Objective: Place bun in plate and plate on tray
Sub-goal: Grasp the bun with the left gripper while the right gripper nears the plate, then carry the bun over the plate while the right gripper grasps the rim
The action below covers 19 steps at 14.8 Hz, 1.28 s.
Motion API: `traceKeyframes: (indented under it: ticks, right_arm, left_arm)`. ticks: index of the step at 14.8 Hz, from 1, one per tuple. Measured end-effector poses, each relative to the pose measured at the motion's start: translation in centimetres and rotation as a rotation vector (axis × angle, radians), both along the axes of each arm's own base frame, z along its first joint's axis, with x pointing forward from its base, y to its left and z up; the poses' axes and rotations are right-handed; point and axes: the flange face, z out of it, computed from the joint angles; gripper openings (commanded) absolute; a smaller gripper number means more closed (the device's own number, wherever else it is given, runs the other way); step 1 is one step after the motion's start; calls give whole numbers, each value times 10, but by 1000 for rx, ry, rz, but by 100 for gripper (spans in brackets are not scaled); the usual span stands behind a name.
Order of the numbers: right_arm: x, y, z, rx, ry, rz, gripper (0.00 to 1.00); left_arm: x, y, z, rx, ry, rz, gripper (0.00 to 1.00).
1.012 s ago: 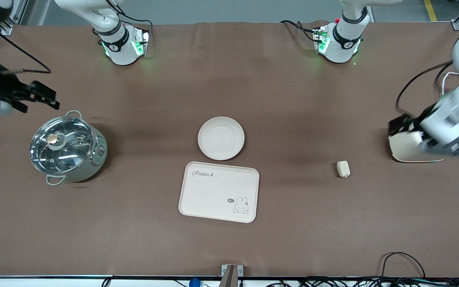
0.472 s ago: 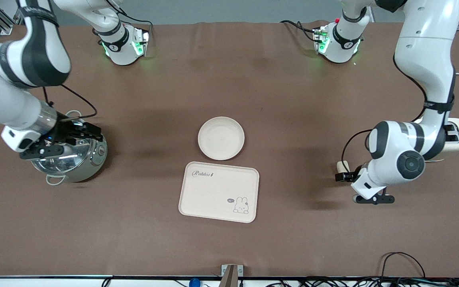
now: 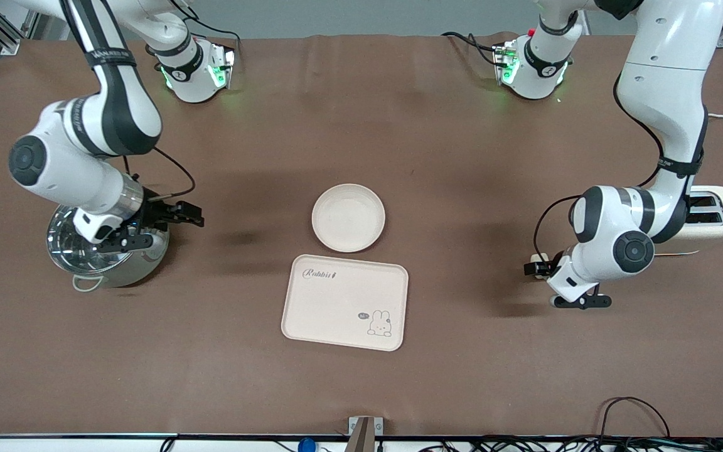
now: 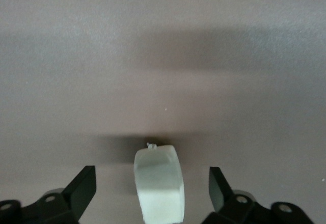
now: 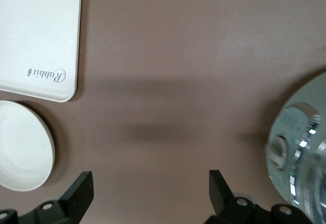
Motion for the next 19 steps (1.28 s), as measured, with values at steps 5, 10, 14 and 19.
traceKeyframes:
  ticks: [5,10,14,19]
  right_arm:
    - [-10,31,-39,57,46,-25,100]
    - [-17,56,-54,60,75,5,100]
    - [-23,75,-67,72,83,11,100]
    - [-31,89,-79,70,83,22,100]
  left_arm:
    - [-3,-3,1,-6,2,-4,34]
    - [-3,-5,1,-9,1,-4,6]
    - [-4,-18,4,-23,-5,-26,0]
    - [-6,-65,55,-57,-24,-55,0]
